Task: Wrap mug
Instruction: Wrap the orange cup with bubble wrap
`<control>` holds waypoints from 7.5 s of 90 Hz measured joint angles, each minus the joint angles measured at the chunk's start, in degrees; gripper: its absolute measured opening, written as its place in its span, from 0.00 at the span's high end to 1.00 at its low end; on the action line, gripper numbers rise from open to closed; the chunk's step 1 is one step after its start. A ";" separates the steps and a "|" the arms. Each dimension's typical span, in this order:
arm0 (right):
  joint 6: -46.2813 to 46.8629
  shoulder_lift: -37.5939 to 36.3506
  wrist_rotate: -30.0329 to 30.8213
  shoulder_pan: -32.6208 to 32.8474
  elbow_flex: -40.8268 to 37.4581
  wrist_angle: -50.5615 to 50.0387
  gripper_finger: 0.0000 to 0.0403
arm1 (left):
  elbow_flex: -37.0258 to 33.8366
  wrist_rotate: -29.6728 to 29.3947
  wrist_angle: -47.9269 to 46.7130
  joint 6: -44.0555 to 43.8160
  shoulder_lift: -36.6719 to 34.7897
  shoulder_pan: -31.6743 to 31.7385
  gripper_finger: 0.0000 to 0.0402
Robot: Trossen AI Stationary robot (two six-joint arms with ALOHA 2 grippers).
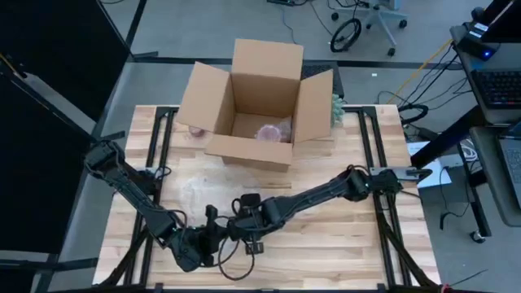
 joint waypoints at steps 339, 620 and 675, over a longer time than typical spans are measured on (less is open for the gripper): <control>9.55 3.43 -9.40 -4.88 -2.03 -6.45 0.64 | 4.79 7.98 -18.56 3.04 -26.08 3.15 1.00; 51.74 -21.69 36.47 27.90 -61.94 51.33 0.64 | -20.35 29.17 -21.32 -31.04 -13.41 39.89 0.46; 49.36 -21.03 36.45 27.68 -61.94 51.48 0.64 | -18.26 34.77 -18.98 -30.11 -13.49 39.23 0.98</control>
